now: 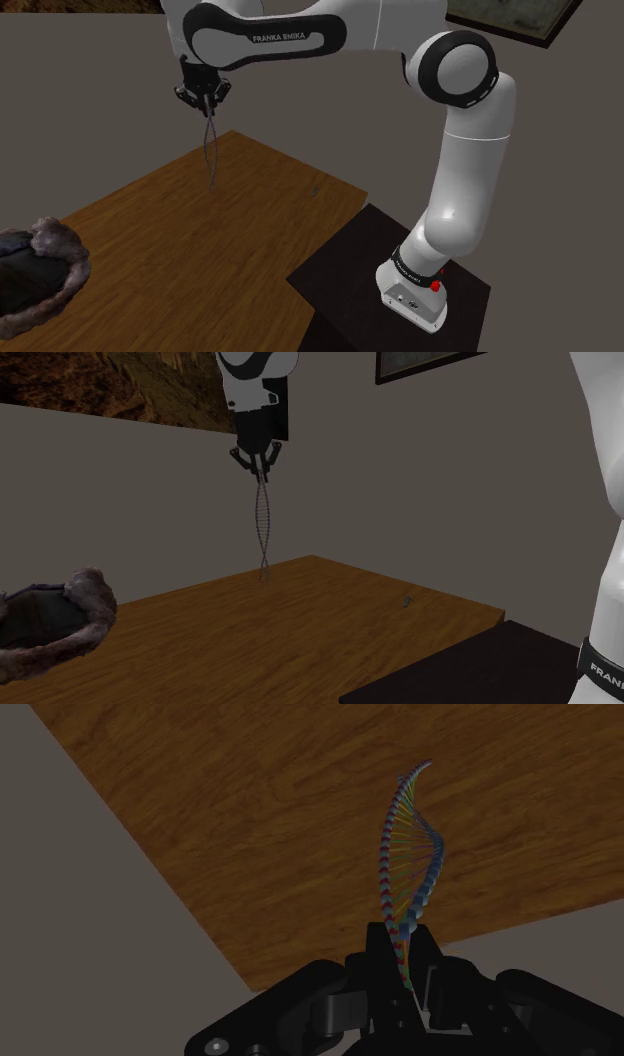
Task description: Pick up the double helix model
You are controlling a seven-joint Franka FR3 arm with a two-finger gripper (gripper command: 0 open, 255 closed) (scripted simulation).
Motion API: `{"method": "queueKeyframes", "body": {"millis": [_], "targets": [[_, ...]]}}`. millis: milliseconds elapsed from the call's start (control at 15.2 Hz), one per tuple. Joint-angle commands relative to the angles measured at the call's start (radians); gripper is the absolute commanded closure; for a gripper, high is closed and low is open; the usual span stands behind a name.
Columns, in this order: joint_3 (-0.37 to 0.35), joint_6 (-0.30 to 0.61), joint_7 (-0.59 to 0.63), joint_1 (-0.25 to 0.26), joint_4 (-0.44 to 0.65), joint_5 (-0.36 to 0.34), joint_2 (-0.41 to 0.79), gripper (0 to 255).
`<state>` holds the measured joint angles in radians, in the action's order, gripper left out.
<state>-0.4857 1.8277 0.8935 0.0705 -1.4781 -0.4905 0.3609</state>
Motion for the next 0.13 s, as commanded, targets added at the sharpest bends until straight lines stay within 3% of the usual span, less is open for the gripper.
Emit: {"method": "queueKeyframes", "body": {"millis": [0,66], "targets": [[-0.001,-0.013,-0.005,0.0,0.011,0.003,-0.003,255],[-0.001,-0.013,-0.005,0.0,0.011,0.003,-0.003,255]]}}
